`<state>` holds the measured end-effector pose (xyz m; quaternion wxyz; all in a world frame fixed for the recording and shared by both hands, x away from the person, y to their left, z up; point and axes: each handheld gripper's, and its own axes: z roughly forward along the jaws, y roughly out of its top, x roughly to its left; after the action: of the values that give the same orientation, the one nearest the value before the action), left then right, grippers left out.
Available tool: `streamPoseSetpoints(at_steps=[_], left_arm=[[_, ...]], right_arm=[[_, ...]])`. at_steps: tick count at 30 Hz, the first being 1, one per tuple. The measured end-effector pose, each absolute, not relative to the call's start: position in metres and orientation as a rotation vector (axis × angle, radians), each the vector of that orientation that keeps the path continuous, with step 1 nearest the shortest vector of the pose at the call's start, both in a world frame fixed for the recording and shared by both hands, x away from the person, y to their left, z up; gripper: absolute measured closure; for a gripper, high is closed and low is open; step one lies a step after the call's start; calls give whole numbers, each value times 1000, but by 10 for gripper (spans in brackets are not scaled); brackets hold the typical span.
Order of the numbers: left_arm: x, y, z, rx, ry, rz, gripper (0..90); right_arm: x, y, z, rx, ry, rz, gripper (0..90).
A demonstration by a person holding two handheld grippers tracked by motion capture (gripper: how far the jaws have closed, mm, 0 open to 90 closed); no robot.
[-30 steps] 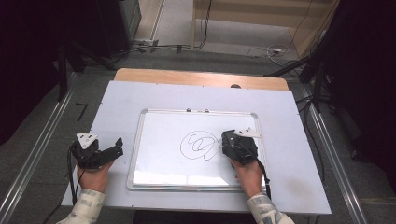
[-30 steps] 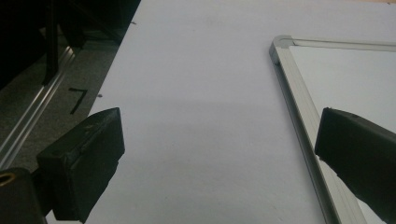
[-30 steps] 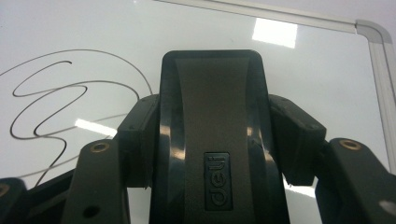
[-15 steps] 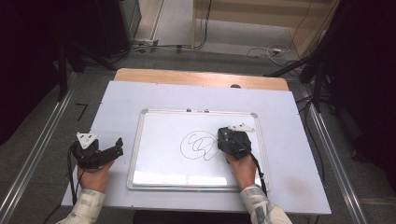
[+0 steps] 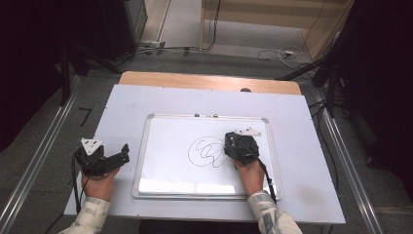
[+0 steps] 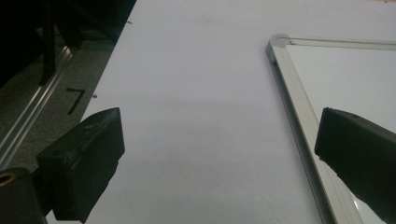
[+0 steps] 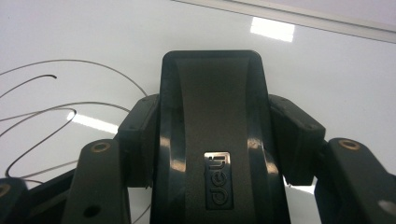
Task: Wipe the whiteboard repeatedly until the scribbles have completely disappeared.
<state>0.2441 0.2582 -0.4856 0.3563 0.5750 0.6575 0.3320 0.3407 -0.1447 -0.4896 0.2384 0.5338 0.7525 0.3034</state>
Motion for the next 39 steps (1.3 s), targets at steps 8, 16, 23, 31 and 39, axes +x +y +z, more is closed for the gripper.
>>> streamPoseSetpoints(at_steps=[8, 16, 23, 31, 39], left_arm=[[244, 258, -486, 1484, 1696, 855, 20], [245, 257, -486, 1487, 1693, 856, 20], [245, 257, -486, 1488, 1692, 854, 20], [246, 257, -486, 1494, 1690, 850, 20], [246, 257, -486, 1496, 1690, 849, 20]], right_arm=[[341, -139, -490, 1459, 2063, 839, 392], [341, -135, -491, 1451, 2063, 844, 391], [340, -127, -491, 1442, 2073, 846, 391], [340, -118, -491, 1435, 2077, 854, 391], [340, -109, -491, 1431, 2084, 859, 390]])
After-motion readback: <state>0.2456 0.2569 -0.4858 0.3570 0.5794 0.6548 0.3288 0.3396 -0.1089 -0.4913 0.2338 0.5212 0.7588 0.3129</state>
